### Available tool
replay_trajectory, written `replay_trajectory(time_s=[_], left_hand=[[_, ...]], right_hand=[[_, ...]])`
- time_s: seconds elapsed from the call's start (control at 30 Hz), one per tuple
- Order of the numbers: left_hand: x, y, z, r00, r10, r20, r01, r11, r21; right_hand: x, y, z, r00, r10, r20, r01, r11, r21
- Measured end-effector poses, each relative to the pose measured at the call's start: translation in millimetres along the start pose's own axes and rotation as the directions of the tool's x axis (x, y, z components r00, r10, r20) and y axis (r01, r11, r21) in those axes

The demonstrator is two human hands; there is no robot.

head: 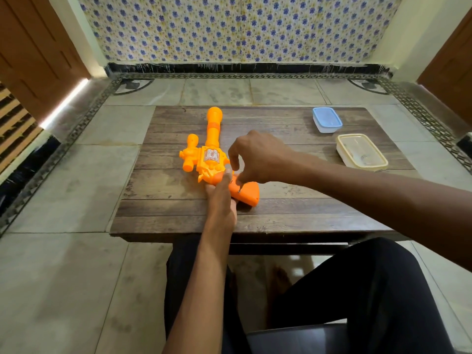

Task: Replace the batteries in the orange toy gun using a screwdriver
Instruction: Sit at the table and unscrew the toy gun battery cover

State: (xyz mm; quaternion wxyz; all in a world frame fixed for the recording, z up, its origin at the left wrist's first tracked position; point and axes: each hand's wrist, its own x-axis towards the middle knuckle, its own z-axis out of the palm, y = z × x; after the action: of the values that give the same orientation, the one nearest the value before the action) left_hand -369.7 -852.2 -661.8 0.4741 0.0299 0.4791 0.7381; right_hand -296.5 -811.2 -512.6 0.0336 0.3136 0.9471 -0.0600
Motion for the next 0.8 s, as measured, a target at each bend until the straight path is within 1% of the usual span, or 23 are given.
replay_trajectory(time_s=[0.1, 0.2, 0.27, 0.33, 0.4, 0.47, 0.53, 0.7, 0.73, 0.8], left_hand=[[0.5, -0.4, -0.9, 1.0, 0.017, 0.007, -0.017, 1.0, 0.01], [2.5, -1.0, 0.5, 1.0, 0.023, -0.002, -0.023, 1.0, 0.003], [2.6, -2.0, 0.1, 1.0, 0.025, -0.011, -0.025, 1.0, 0.008], [2.5, -2.3, -1.0, 1.0, 0.022, -0.022, -0.022, 1.0, 0.002], [3.4, -2.4, -0.8, 0.999, 0.014, -0.033, -0.014, 1.0, -0.001], [3.9, -2.8, -0.2, 0.999, 0.008, -0.041, -0.008, 1.0, 0.002], [4.4, -4.2, -0.3, 1.0, 0.013, -0.024, -0.013, 1.0, 0.001], [1.1, -2.1, -0.1, 1.0, 0.011, -0.003, -0.011, 1.0, -0.013], [1.6, -1.9, 0.1, 1.0, 0.012, -0.005, -0.012, 1.0, -0.02], [1.3, -1.3, 0.3, 1.0, 0.017, 0.003, -0.017, 0.999, -0.028]], right_hand=[[1.4, 0.9, -2.8, 0.999, -0.024, 0.037, 0.023, 1.0, 0.021], [3.6, 0.4, -0.7, 0.998, 0.057, -0.018, -0.057, 0.998, 0.03], [5.8, 0.7, 1.8, 0.992, 0.104, -0.073, -0.105, 0.994, -0.015], [7.6, 1.8, 2.0, 0.996, 0.067, -0.066, -0.069, 0.997, -0.02], [5.4, 4.5, -1.2, 0.999, 0.004, -0.033, -0.004, 1.0, 0.019], [3.7, 7.5, -3.3, 1.0, -0.023, 0.005, 0.023, 0.998, 0.065], [2.4, 7.7, -2.7, 0.999, -0.031, -0.016, 0.032, 0.996, 0.079], [-0.7, 2.4, 3.4, 0.994, 0.034, -0.104, -0.038, 0.998, -0.041], [-1.2, 2.0, 2.7, 0.994, 0.042, -0.103, -0.048, 0.997, -0.052], [-0.4, 2.4, 0.4, 0.998, 0.006, -0.067, -0.01, 0.998, -0.06]])
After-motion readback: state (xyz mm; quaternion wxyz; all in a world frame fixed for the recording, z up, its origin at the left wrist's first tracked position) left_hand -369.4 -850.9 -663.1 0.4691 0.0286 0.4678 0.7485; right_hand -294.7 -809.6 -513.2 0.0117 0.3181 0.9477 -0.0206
